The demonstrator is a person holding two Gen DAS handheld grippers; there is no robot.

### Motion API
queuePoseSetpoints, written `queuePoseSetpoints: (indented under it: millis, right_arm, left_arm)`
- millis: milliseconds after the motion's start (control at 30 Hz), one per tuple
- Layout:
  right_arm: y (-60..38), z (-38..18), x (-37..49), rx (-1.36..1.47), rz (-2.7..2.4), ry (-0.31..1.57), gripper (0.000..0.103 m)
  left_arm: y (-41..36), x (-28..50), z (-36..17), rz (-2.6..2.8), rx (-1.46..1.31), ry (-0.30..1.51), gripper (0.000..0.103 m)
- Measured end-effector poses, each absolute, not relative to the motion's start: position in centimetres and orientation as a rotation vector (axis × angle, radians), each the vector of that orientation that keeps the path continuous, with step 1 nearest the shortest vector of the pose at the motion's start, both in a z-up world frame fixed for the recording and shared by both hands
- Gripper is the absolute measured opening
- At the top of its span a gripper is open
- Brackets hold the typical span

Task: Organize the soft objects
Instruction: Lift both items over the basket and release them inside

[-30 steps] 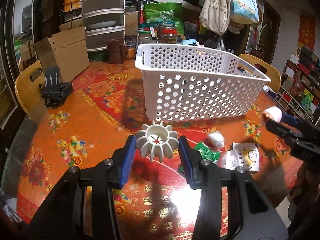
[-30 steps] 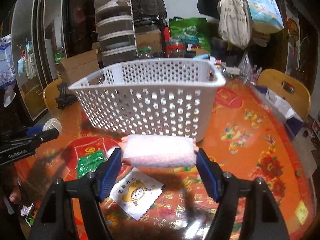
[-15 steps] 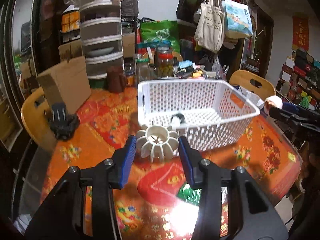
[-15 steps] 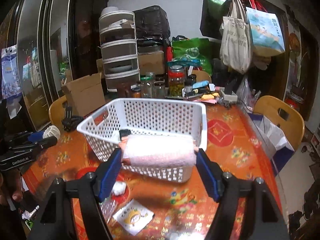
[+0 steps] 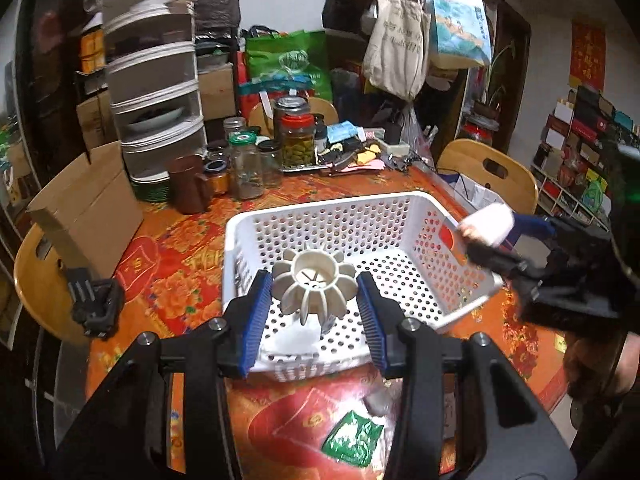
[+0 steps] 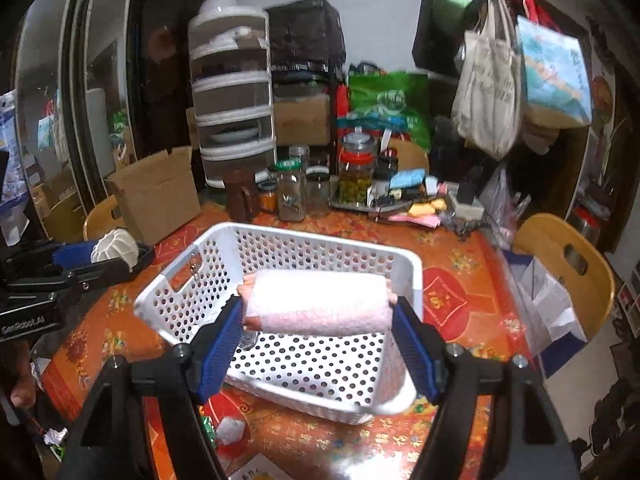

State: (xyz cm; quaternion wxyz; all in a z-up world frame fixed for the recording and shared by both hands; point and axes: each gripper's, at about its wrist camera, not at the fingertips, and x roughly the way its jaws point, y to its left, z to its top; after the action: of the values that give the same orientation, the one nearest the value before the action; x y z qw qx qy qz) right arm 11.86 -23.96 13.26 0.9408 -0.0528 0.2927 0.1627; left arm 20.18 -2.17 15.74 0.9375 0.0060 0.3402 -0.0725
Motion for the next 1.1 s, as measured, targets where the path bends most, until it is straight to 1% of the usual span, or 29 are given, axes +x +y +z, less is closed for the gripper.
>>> queuePoseSetpoints:
  millis: [167,300,533,800,1100]
  right_arm:
    - [-23.2,11.3,15.0,-0.108,0.316,0.677,0.073]
    - [-22.9,9.5,17.3,-0.102,0.310,0.744,0.073]
    - [-22.1,7.0,20.1,-0.121,0.304,0.840,0.073]
    - [-21.0,4.8,21.7,-0.178,0.278,0.900,0.073]
    - [-20.6,3.8,22.2,-0.201,0.280,0.918,0.073]
  left_arm:
    - [-3.4,24.7,13.9,-0.133,0.013,0.777,0.041]
    - [-3.3,27.9,11.1,-0.107,-0.002,0.854,0.041]
    - [-3.2,31.8,7.7,-0.062,0.019,0.947,0.041]
    - [-2.7,33.9,4.9,-0.025,0.027,1.001,0.041]
    - [-2.2,34.4,3.7,-0.020,0.021,1.016,0.041]
